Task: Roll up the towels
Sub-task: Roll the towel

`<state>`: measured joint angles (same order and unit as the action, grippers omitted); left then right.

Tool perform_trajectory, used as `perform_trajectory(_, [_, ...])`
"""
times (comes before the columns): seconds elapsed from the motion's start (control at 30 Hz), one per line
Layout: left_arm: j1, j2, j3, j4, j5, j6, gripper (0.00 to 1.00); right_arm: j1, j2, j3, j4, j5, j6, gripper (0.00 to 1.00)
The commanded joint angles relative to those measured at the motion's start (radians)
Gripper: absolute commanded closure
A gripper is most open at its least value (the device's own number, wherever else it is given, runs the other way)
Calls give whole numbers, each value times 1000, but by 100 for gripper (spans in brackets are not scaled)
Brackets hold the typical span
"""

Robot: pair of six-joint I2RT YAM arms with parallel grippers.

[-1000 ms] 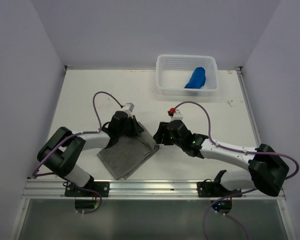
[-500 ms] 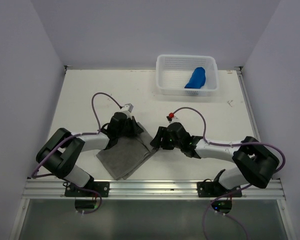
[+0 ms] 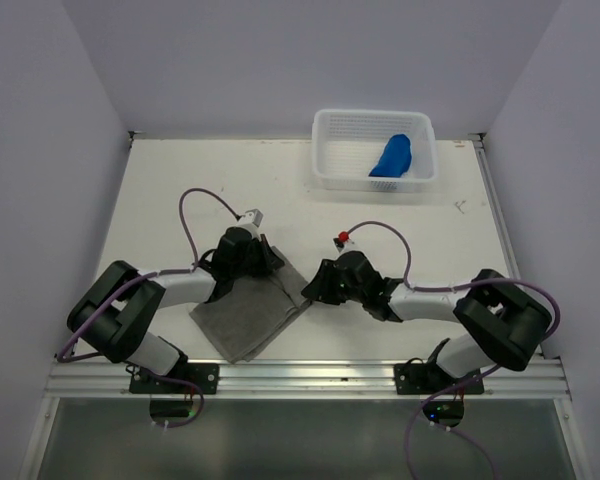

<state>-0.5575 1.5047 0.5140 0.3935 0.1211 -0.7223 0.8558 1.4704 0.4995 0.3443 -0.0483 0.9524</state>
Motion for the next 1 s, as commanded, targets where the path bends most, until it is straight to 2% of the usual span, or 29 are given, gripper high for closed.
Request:
perform_trajectory(0.0, [10,5,-16,-114,-75,21,100,19,25,-1,-13,-33,-14,75])
perform_trajectory(0.07, [10,5,-6,-122,-72,26,100,25,27,11,-21,-27,-24,85])
perform_trajectory(0.1, [8,5,4,-127,-69,24,100,26,25,10,-22,-12,-27,92])
perform_trajectory(0.17, [10,2,20,-143,-64,32,100,32,12,11,-33,14,-44,100])
perform_trajectory(0.3, [10,-9,90,-191,-72,52,100,66,-47,23,-117,134,-102,100])
perform_trajectory(0.33, [10,-11,106,-202,-72,55,100,96,-61,36,-142,225,-139,100])
perform_trajectory(0.5, [10,-12,211,-260,-61,64,100,213,-130,86,-283,496,-225,100])
perform_trajectory(0.8, [10,-14,311,-321,-32,78,100,376,-110,166,-425,870,-277,100])
perform_trajectory(0.97, [8,-41,330,-334,5,66,100,443,-53,214,-484,987,-291,100])
